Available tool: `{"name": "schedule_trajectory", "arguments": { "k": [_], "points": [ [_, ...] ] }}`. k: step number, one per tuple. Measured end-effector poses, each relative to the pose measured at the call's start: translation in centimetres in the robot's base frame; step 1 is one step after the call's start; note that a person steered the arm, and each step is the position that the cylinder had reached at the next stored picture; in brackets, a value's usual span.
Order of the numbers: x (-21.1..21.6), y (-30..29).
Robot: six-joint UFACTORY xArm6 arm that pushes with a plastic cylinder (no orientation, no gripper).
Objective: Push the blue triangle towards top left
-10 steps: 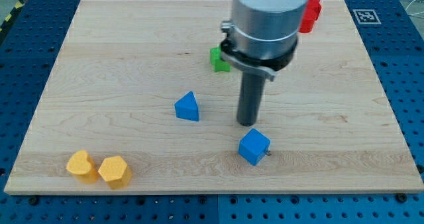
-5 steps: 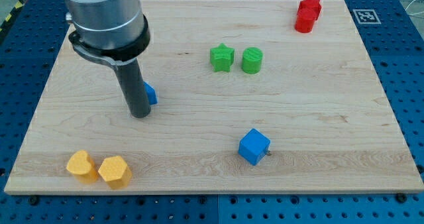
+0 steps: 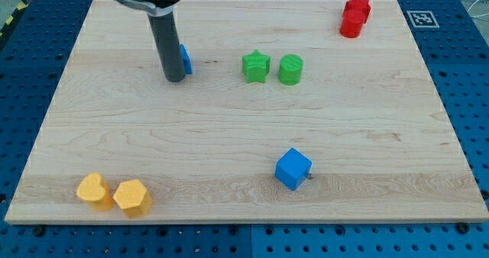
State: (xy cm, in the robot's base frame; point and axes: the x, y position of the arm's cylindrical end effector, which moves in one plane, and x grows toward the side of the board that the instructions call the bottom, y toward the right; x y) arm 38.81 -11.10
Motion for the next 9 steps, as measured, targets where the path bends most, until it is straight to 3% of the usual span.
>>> {"name": "schedule_trajectory", "arguments": {
  "k": [5, 8, 9],
  "points": [
    [-10.2, 1.6],
    [-13.0, -4.0],
    [-12.4, -2.3]
  ]
}}
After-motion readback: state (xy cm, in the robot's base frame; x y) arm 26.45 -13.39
